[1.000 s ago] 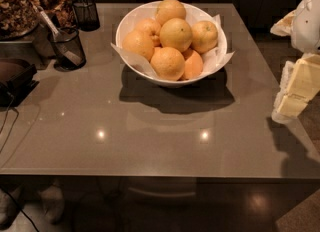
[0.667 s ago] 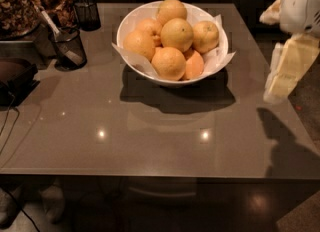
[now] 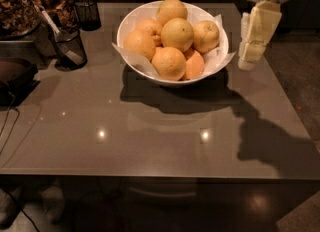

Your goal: Pick orange from white bowl

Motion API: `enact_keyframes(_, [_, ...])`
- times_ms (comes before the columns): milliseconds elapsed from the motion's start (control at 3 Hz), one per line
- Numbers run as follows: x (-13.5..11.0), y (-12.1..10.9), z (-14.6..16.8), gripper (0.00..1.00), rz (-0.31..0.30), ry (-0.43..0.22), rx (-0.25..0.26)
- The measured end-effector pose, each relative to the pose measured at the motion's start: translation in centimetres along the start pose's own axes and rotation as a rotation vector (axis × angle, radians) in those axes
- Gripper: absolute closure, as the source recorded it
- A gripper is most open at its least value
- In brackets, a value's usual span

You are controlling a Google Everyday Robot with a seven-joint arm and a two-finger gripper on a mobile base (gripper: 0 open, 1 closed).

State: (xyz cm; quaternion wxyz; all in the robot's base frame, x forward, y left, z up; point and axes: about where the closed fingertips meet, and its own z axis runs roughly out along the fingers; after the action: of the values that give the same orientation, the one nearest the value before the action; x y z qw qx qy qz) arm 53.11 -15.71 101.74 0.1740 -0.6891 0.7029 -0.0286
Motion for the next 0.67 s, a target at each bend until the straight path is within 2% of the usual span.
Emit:
enact_keyframes(333, [-0.4, -0.5, -0.2, 0.00, -0.003, -0.017, 0.029])
enact_keyframes(667, [-2.1, -2.1, 0.2, 0.00, -0.070, -0.004, 0.058])
